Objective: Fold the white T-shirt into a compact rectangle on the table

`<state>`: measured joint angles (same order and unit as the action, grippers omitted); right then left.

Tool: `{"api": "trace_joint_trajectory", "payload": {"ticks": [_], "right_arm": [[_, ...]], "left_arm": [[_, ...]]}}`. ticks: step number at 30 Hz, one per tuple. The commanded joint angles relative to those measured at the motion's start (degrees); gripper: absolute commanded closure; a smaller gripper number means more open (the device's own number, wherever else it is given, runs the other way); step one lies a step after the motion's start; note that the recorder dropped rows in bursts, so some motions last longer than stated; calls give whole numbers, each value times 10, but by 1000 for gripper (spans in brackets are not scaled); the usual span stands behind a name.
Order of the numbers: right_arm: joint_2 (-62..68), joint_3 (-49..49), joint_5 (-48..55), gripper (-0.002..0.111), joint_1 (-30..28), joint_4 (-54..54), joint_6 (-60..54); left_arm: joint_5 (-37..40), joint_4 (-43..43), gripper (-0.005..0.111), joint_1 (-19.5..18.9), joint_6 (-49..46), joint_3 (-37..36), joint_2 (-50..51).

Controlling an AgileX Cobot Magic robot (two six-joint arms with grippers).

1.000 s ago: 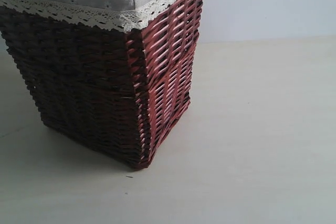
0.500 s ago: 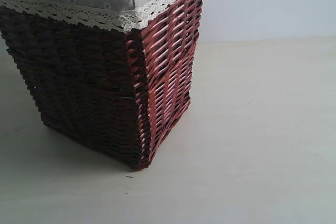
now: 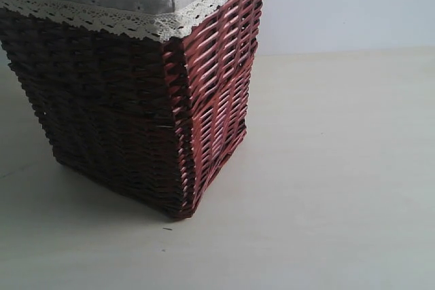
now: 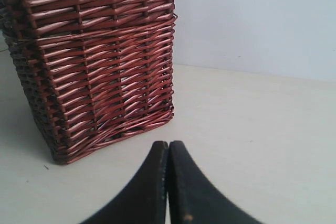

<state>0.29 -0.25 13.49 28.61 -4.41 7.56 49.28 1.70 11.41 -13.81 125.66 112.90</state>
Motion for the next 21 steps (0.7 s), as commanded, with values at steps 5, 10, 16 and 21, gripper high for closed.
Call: {"api": "trace_joint_trajectory", "payload": {"ticks": [5,10,16,21], "right_arm": [[-3,3,-10,108,1,0,1],[-3,3,-10,108,1,0,1],[-3,3,-10,108,1,0,1],[-3,3,-10,108,1,0,1]], "left_arm": [[5,8,107,-1,5,2,11],[-2,8,107,-1,5,2,8],[-23,5,107,0,6,2,-15],[-18,6,107,0,-2,2,-33]]}}
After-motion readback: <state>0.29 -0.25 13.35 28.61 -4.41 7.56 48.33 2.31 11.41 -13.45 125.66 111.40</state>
